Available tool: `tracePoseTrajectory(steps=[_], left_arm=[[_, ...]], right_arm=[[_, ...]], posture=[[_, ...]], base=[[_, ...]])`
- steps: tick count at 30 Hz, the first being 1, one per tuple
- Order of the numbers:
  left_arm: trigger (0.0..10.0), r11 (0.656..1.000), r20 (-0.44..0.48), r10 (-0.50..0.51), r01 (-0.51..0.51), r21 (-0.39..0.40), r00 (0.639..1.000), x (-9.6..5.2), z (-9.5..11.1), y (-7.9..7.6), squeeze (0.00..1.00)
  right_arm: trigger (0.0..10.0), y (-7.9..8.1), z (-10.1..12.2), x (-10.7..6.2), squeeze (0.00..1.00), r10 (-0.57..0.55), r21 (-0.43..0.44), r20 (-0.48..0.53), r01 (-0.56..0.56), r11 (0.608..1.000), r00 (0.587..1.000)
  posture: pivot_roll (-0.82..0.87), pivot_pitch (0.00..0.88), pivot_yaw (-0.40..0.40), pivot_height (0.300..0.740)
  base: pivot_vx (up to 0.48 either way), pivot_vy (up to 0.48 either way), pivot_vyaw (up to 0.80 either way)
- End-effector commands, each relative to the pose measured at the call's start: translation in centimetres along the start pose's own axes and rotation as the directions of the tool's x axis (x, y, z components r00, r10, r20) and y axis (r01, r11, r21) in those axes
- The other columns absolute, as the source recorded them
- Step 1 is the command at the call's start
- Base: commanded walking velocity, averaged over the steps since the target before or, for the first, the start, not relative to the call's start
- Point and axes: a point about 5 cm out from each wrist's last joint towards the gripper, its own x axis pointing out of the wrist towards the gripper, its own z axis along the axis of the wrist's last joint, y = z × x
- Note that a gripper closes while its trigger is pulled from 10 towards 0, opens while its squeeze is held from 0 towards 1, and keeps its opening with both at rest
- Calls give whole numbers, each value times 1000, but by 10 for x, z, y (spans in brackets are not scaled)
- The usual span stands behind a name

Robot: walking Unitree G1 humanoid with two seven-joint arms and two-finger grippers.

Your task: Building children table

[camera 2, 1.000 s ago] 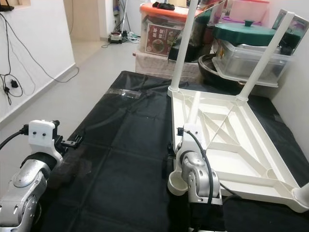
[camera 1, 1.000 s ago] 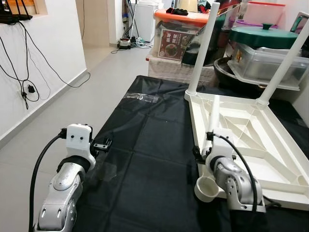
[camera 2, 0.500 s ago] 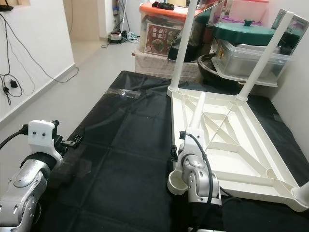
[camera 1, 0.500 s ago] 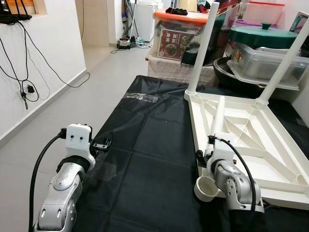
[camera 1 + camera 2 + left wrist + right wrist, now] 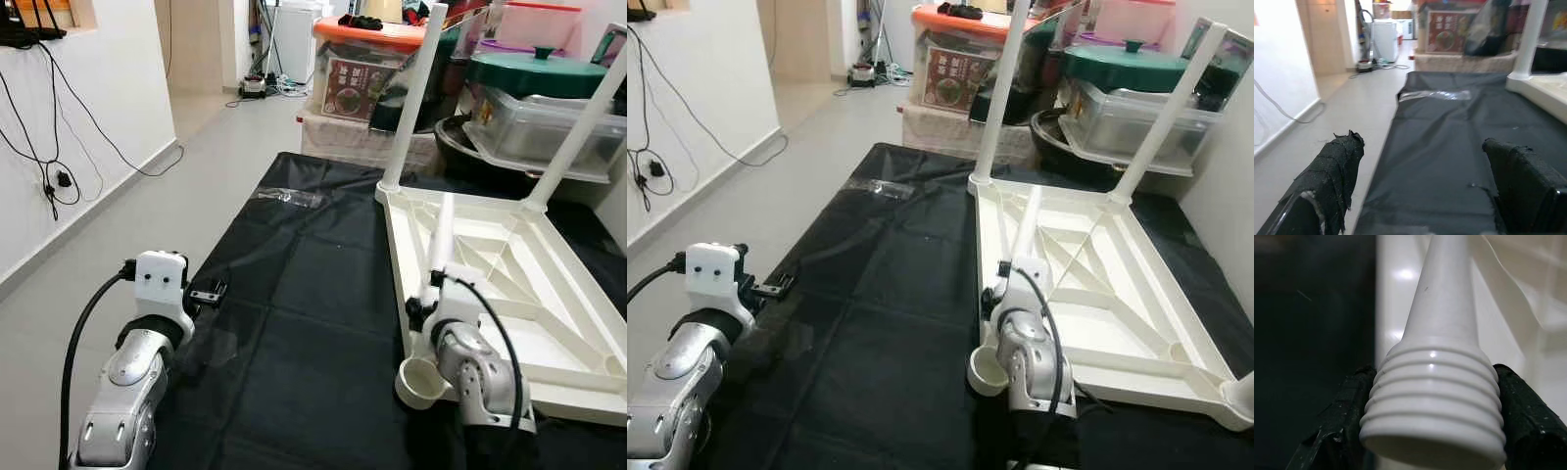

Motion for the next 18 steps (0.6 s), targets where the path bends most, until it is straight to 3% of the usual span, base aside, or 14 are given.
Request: tracePoseTrajectory(steps=[1, 2, 3, 4, 6, 7, 8, 12, 15, 16, 18], left_arm=[[10000, 995, 18, -44, 45, -85, 999, 1, 5, -2, 0], [10000, 983, 47, -85, 91, -162, 995, 1, 10, -4, 0], [10000, 983, 47, -85, 91, -162, 995, 1, 10, -4, 0], [10000, 970, 69, -112, 124, -209, 991, 1, 14, -5, 0], [10000, 909, 126, -160, 196, -369, 979, 1, 23, -9, 0], [10000, 909, 126, -160, 196, -369, 979, 1, 23, -9, 0], [10000, 862, 159, -167, 222, -455, 973, 1, 27, -10, 0], [10000, 854, 164, -164, 224, -470, 973, 1, 28, -10, 0], [10000, 749, 186, -110, 204, -630, 976, 3, 27, -6, 0], [10000, 749, 186, -110, 204, -630, 976, 3, 27, -6, 0], [10000, 667, 201, -99, 215, -713, 975, 4, 27, -7, 0]], right_arm=[[0, 17, 31, -8, 0, 210, -26, 171, -208, 978, 963], [0, 23, 42, -15, 0, 350, -68, 225, -344, 937, 909], [0, 23, 42, -15, 0, 350, -68, 225, -344, 937, 909], [0, 26, 48, -20, 0, 431, -99, 244, -420, 902, 869], [0, 18, 56, -27, 0, 570, -164, 265, -546, 822, 778], [0, 18, 56, -27, 0, 570, -164, 265, -546, 822, 778], [0, 11, 59, -29, 0, 617, -181, 272, -591, 786, 738], [0, 10, 59, -29, 0, 620, -175, 275, -595, 784, 735], [0, 9, 59, -28, 0, 647, -154, 284, -632, 760, 708], [0, 9, 59, -28, 0, 647, -154, 284, -632, 760, 708], [0, 13, 59, -29, 0, 665, -126, 303, -663, 738, 683]], posture=[[54, 0, -113, 740], [51, 0, -111, 740], [51, 0, -111, 740], [51, 0, -111, 740], [49, 0, -114, 740], [49, 0, -114, 740], [49, 0, -114, 740], [49, 0, -114, 740], [61, 0, -124, 740], [61, 0, -124, 740], [58, 0, -121, 740]], base=[[0, 0, 0], [0, 0, 0], [0, 0, 0], [0, 0, 0], [0, 0, 0], [0, 0, 0], [0, 0, 0], [0, 0, 0], [0, 0, 0], [0, 0, 0], [0, 0, 0]])
